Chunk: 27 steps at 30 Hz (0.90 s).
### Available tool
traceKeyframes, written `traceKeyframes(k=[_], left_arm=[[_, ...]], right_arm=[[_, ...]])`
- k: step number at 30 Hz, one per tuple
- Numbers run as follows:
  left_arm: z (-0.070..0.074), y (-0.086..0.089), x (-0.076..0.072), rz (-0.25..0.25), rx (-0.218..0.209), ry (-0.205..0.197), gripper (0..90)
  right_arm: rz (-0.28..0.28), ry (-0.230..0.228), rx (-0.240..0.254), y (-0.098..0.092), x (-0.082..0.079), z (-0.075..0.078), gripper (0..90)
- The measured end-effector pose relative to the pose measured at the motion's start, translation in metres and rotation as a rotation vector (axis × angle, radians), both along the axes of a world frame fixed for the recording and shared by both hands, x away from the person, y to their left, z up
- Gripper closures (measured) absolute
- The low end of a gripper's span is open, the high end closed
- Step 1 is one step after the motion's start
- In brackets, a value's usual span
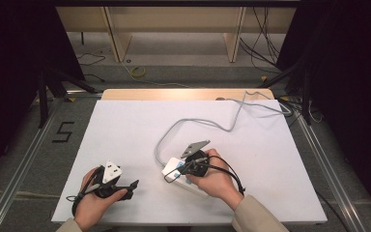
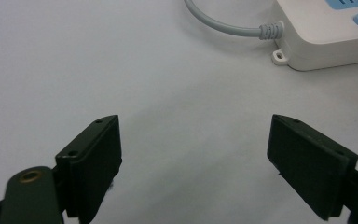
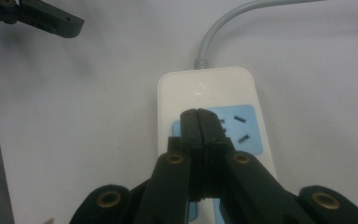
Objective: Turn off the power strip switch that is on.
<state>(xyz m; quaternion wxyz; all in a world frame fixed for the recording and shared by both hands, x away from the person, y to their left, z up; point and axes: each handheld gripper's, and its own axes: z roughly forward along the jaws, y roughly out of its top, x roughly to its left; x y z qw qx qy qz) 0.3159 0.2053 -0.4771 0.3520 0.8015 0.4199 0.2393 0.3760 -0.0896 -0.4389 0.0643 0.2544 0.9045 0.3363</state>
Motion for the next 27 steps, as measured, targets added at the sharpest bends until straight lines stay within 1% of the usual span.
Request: traceKeyframes(k=[4, 5, 6, 8, 11, 13, 15, 19, 23, 27], left_arm=[[0.000, 0.000, 0.000, 0.001, 0.000, 0.000, 17.4], [0.000, 0.000, 0.000, 0.002, -0.001, 0.000, 17.4], [0.000, 0.000, 0.000, 0.001, 0.001, 0.001, 17.4], [0.000, 0.000, 0.000, 0.002, 0.002, 0.002, 17.4], [0.000, 0.001, 0.000, 0.001, 0.001, 0.001, 17.3], [0.000, 0.001, 0.000, 0.003, 0.001, 0.002, 17.4], [0.000, 0.001, 0.000, 0.002, 0.001, 0.003, 17.4], [-0.001, 0.000, 0.000, 0.005, -0.003, 0.004, 17.3], [0.000, 0.001, 0.000, 0.004, 0.002, 0.006, 17.4], [-0.001, 0.001, 0.000, 0.010, -0.005, 0.005, 17.3]], right_arm=[[-0.010, -0.009, 0.014, -0.008, -0.002, 0.002, 90.0], [-0.021, -0.012, 0.023, -0.009, -0.003, 0.003, 90.0], [-0.019, -0.015, 0.023, -0.012, -0.003, 0.004, 87.7], [-0.037, -0.016, 0.039, -0.017, -0.005, 0.005, 84.6], [-0.046, -0.021, 0.064, -0.028, -0.007, 0.006, 82.2], [-0.055, -0.034, 0.074, -0.037, -0.009, 0.007, 79.0], [-0.074, -0.045, 0.094, -0.045, -0.010, 0.007, 75.7], [-0.099, -0.059, 0.111, -0.061, -0.012, 0.005, 68.4], [-0.128, -0.077, 0.127, -0.076, -0.015, 0.002, 62.2], [-0.165, -0.090, 0.163, -0.090, -0.020, 0.002, 57.3]])
